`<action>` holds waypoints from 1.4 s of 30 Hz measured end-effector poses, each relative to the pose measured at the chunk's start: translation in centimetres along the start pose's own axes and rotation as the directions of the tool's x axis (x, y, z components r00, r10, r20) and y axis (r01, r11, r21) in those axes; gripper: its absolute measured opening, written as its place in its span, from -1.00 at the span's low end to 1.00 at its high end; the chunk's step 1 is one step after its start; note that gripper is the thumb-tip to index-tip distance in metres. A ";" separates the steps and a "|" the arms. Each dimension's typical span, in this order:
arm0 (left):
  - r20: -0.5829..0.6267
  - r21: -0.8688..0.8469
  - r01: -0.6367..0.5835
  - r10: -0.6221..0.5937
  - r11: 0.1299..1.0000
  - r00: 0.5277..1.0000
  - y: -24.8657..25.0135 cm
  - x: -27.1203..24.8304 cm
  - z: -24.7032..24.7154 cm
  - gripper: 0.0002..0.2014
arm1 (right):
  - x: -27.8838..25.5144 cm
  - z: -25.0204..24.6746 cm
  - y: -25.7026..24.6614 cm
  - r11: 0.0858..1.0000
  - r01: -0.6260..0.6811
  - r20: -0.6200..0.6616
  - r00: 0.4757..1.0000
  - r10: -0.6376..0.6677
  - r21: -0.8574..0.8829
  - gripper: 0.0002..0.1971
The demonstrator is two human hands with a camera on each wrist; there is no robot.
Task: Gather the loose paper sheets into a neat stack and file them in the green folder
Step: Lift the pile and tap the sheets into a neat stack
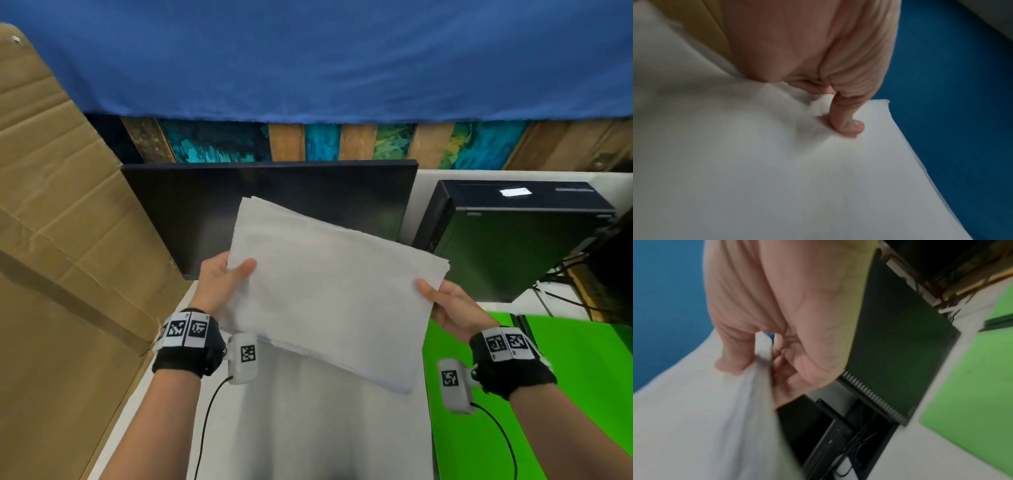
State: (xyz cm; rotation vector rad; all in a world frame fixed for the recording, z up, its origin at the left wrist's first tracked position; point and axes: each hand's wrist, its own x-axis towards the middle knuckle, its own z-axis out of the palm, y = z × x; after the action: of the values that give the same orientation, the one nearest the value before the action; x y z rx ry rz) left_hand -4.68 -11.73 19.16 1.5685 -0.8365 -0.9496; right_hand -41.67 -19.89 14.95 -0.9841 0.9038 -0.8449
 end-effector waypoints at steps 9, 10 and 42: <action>0.170 -0.005 0.086 -0.084 0.996 0.982 -3.6 -1.2 1.5 -0.63 | 0.5 1.5 1.3 0.977 0.199 -0.026 0.979 -0.201 -0.072 -0.44; 0.184 0.050 0.136 -0.142 0.990 0.973 -4.6 -1.3 1.6 -0.60 | 0.4 1.3 2.3 0.977 0.168 -0.005 0.985 -0.171 -0.133 -0.53; 0.090 0.271 -0.346 0.334 0.898 0.938 4.3 -1.0 4.1 -0.86 | -0.5 3.4 -3.1 0.837 0.266 0.007 0.954 -0.299 -0.479 -0.77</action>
State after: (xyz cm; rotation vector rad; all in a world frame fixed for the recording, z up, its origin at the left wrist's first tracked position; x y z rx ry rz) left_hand -8.90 -13.39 23.11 1.5742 -1.2749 -0.6277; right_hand -39.28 -19.34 18.88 -1.5578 1.0675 -0.9282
